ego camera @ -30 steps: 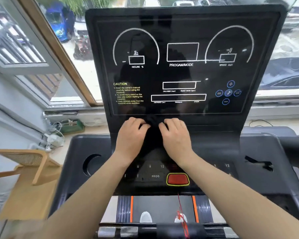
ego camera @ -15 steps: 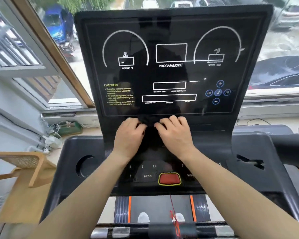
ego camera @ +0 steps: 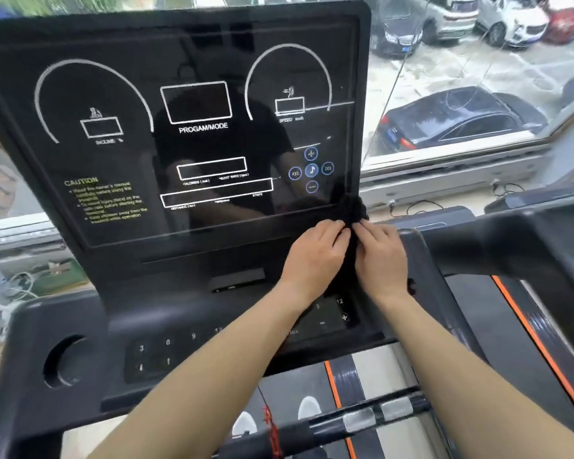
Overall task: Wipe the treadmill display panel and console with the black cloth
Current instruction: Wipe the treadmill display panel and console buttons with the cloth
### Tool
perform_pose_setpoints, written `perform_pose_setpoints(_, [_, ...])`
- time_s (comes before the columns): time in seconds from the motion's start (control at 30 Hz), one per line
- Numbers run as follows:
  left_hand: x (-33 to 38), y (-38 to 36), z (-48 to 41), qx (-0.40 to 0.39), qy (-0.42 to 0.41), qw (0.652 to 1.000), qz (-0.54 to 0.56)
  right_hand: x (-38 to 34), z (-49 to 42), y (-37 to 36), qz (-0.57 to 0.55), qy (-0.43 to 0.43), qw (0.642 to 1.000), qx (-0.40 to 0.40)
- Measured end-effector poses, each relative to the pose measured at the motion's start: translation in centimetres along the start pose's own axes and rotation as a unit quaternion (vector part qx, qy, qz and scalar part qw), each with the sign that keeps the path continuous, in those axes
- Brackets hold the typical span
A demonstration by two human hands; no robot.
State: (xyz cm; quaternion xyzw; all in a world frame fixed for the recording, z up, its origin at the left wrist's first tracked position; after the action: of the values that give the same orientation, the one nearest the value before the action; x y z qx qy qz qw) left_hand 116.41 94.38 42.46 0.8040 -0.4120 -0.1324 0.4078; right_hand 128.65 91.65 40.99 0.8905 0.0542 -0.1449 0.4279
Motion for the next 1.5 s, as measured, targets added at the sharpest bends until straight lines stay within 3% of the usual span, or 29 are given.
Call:
perform_pose_setpoints(0.07, [0.4,-1.6,1.5,-0.068,0.013,0.997,-0.017,-0.3,1.9,-1.4,-0.039,-0.069,0.994,-0.077])
perform_pose_setpoints(0.17, [-0.9,-1.9,5.0,-0.132,0.038,0.990,-0.018,-1.7,4.4,-2.3,-0.053,-0.116,0.987,-0.100])
perform_pose_setpoints(0.37, [-6.2,3.0,9.8,-0.088,0.132,0.986,-0.046,-9.0,6.6,-4.5,-0.055,-0.084,0.986,-0.134])
perform_pose_setpoints(0.5, [-11.4,7.8,13.6,-0.044,0.197,0.976,-0.086,-16.1,7.1,-6.3,-0.072,-0.029,0.984,-0.158])
perform_pose_setpoints(0.6, [-14.3,10.9,17.1,-0.051,0.218,0.967,-0.120,-19.2,8.3,-7.8,-0.022,-0.012,0.978,-0.206])
perform_pose_setpoints(0.73, [-17.7,14.1,21.6,-0.063,0.285,0.944,-0.153,-23.9,9.6,-9.3,-0.007,0.083,0.960,-0.267])
perform_pose_setpoints(0.87, [-20.0,17.7,25.1,-0.093,0.367,0.904,-0.197,-31.0,11.5,-10.1,-0.055,0.191,0.926,-0.322])
perform_pose_setpoints(1.0, [-19.9,19.3,27.5,-0.099,0.496,0.854,-0.123,-34.6,13.1,-10.6,-0.107,0.220,0.905,-0.348])
perform_pose_setpoints(1.13, [-17.7,17.8,26.9,-0.109,0.465,0.876,-0.064,-31.3,13.6,-9.8,-0.113,0.250,0.918,-0.287])
perform_pose_setpoints(1.33, [-12.4,11.8,20.7,-0.185,0.312,0.930,-0.054,-20.5,11.0,-7.2,-0.055,0.193,0.947,-0.250])
perform_pose_setpoints(1.4, [-11.5,10.6,19.2,-0.197,0.290,0.935,-0.049,-18.2,10.7,-6.6,-0.064,0.148,0.950,-0.268])
perform_pose_setpoints(1.5, [-12.2,10.9,19.4,-0.234,0.323,0.915,-0.056,-18.7,10.5,-7.5,-0.098,0.097,0.943,-0.303])
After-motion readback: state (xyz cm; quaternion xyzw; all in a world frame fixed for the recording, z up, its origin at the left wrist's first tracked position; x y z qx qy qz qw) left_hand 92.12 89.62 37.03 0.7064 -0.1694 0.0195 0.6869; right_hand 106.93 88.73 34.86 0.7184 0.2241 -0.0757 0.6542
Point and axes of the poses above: each hand's wrist, its own z-axis away from the middle knuckle, its own y-axis out of the back of the hand, x = y × z, the point moved 6 cm from there along -z, towards the middle knuckle, and after that the axes turned 4 degrees about x, right-handed, at the moved point
